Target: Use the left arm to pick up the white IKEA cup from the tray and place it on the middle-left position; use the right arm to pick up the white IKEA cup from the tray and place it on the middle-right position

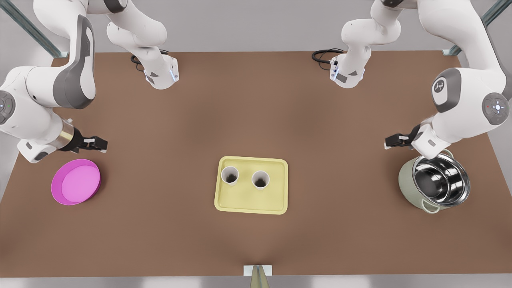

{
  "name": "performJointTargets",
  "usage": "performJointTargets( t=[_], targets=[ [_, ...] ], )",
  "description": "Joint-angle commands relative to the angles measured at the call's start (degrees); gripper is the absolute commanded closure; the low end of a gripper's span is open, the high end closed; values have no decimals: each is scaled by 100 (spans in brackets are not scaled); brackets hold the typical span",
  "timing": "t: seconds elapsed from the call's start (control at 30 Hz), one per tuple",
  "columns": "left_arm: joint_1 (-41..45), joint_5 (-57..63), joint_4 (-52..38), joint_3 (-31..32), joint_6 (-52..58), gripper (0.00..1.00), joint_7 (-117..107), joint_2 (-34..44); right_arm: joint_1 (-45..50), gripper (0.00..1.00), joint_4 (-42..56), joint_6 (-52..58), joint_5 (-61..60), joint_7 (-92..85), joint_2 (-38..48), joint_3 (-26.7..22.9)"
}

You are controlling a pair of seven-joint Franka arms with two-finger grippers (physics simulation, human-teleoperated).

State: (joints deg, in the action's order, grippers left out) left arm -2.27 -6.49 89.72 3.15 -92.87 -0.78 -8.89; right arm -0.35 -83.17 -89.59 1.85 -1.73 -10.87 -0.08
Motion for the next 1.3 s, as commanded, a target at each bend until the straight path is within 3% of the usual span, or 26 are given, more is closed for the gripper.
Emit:
performJointTargets(
  t=[0.0, 0.07, 0.1, 0.2, 0.3, 0.4, 0.63, 0.87, 1.27],
  targets=[
    [16, -1, -7, 2, -504, 0, -133, 1, 0, 0, 3, -261, -1, -126, 6, -1],
    [341, 86, -139, 11, -565, 0, -71, -104, 53, 0, -41, -331, -27, -100, -82, 193],
    [1025, 692, -139, 2, -565, 0, -142, -262, 281, 0, -146, -393, -27, 277, -117, 202],
    [2617, 729, -930, 2, -653, 0, -2048, -1220, 1019, 0, -1131, -1526, -220, 1552, -99, 210],
    [3013, 728, -930, 28, -1697, 0, -3242, -1826, 1705, 0, -2132, -2879, -308, 3229, -108, 263],
    [3496, 887, -851, 19, -1919, 0, -3657, -2310, 2092, 0, -2283, -3425, -300, 4259, -398, 272],
    [3435, 816, -982, -42, -3773, 0, -3754, -3198, 2584, 0, -2212, -4620, -300, 5490, -1163, 298],
    [3321, 843, -1606, -25, -3984, 0, -3701, -3628, 2593, 0, -1817, -4700, -405, 5525, -1655, 421],
    [3558, 825, -1185, 19, -4248, 0, -3868, -3620, 2593, 0, -1755, -5113, -388, 5516, -2200, 632]
  ],
)
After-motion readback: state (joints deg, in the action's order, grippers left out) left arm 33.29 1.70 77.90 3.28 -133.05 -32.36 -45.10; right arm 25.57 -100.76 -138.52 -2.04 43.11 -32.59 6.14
